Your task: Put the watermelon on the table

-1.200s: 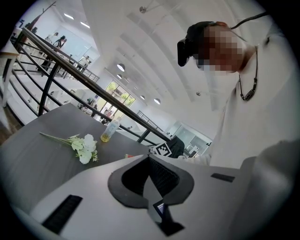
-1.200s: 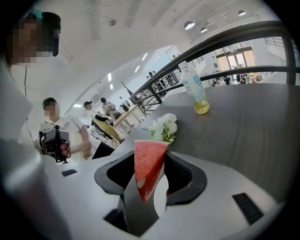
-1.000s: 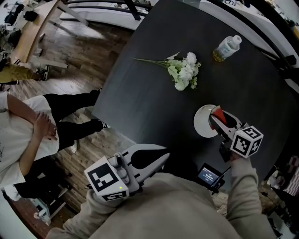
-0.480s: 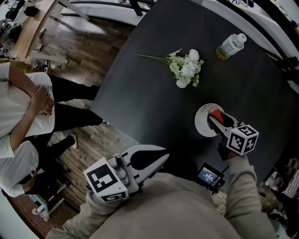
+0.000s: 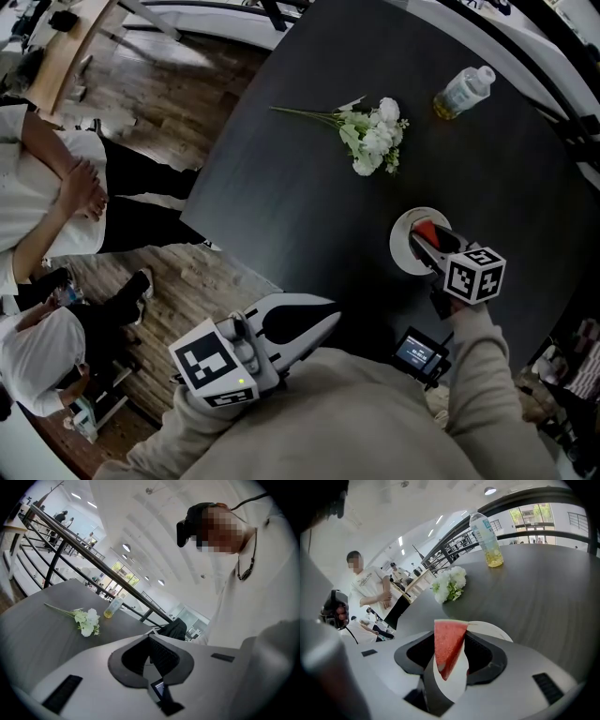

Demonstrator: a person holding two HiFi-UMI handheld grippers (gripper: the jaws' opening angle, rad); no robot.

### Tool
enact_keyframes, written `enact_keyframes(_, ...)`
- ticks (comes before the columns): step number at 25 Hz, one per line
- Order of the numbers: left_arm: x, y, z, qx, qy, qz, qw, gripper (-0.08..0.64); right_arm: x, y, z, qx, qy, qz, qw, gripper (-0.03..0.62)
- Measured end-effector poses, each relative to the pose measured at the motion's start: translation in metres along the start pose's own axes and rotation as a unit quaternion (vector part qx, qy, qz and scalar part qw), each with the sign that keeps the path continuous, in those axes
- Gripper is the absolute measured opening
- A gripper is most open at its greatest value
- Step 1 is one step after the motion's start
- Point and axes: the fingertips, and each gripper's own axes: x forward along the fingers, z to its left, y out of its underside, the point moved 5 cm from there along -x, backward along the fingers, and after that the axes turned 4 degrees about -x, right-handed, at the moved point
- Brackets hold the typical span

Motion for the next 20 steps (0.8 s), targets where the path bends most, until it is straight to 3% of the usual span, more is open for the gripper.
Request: enact_keyframes(20, -0.004, 0.005, -0.007, 0.001, 0.000, -0.002, 1.0000, 0.003, 0.011, 0.014, -0.007, -0.020, 0.025, 0.025, 0.999, 0.204)
